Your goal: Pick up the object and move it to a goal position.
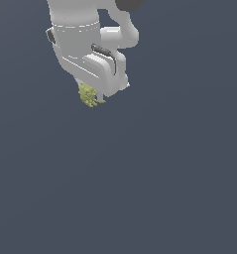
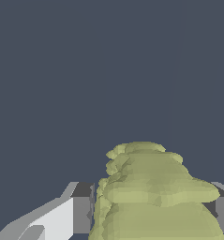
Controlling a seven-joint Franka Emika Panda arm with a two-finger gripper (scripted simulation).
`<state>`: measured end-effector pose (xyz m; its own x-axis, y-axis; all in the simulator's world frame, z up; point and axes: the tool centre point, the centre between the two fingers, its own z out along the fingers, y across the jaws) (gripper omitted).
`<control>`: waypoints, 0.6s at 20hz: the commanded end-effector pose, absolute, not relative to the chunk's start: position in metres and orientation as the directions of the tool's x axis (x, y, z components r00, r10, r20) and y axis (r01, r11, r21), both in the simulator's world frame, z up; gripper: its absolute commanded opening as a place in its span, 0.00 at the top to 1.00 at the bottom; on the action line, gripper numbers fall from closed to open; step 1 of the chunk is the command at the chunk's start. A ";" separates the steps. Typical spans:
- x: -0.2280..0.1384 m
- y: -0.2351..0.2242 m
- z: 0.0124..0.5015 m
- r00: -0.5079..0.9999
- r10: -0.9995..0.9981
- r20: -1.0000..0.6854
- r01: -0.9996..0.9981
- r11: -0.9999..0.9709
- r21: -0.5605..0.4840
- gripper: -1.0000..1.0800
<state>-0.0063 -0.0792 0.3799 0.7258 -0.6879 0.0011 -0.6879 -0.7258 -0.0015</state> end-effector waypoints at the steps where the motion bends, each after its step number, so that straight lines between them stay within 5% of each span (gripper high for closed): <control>1: -0.008 -0.084 0.398 0.726 -0.687 0.000 -0.687 -0.726 0.000 1.00; 12: -0.008 -0.094 0.434 0.727 -0.687 0.000 -0.687 -0.727 0.000 1.00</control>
<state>-0.0080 -0.0937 0.4321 0.7268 -0.6868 0.0008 -0.6868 -0.7268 -0.0006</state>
